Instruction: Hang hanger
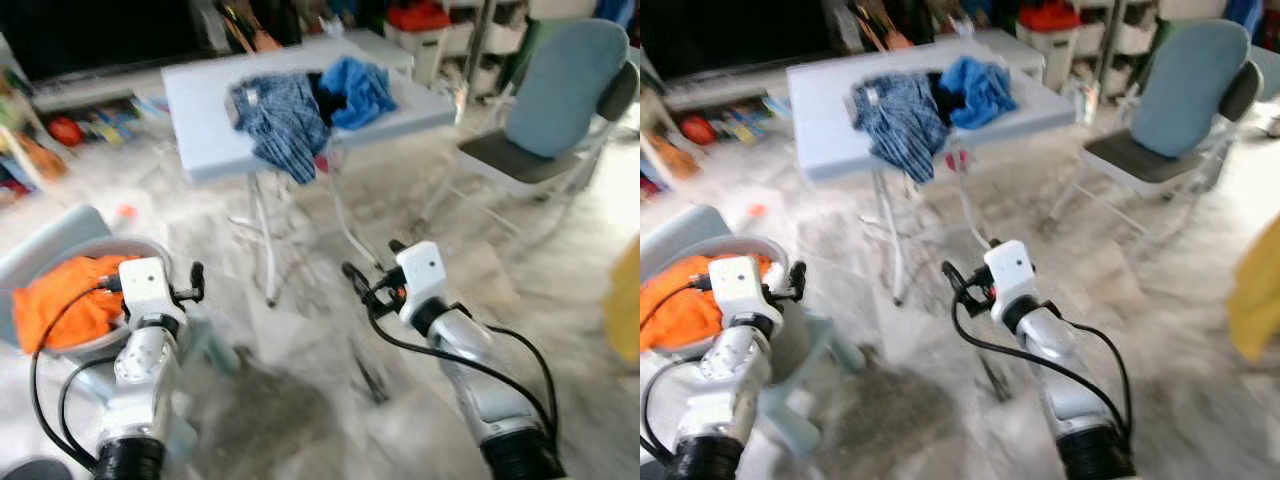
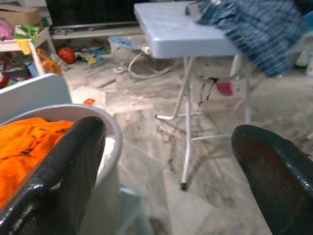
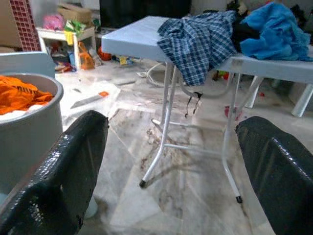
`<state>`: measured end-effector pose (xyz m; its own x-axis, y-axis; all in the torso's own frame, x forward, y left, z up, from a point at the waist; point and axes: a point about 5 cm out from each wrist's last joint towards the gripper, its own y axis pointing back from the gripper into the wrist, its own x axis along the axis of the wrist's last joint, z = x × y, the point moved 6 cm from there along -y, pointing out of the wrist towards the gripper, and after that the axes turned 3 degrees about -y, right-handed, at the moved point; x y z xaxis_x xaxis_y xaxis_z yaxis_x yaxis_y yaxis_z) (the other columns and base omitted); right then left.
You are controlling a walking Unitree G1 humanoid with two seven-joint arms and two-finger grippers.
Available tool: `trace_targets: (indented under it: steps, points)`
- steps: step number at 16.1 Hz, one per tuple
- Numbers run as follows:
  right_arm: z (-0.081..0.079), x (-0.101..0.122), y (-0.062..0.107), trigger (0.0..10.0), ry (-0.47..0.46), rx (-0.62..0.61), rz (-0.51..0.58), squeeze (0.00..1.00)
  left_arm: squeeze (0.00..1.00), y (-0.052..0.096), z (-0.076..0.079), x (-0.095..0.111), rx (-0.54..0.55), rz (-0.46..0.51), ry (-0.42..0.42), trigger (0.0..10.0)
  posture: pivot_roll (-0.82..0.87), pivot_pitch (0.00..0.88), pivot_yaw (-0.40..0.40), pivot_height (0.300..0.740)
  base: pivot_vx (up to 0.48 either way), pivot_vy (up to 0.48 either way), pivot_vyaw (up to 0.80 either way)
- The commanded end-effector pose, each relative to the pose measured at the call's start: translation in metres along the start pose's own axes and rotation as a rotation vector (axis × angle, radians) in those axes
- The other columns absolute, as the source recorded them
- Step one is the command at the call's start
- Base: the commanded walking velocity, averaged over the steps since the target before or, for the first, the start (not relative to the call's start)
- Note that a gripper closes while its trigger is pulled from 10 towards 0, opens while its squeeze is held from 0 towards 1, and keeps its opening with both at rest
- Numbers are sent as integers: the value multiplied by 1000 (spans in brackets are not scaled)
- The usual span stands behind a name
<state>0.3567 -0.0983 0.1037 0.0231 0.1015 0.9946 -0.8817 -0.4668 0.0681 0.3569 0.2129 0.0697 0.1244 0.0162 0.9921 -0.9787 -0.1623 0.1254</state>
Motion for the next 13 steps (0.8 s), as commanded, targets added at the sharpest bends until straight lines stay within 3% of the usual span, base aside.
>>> trace_targets:
  steps: [1,7,13]
  points:
    - [6,5,1,10000,-4,-18,15,0,0,-2,6,8,-26,25,3,10000,-109,0,41,740,368,0,0]
    - [3,6,0,10000,5,-1,17,0,0,-2,7,7,-26,22,-1,10000,-109,0,37,740,397,0,0]
    - [1,5,0,10000,16,13,10,0,0,-2,10,5,-34,14,14,10000,-112,0,35,740,394,0,800]
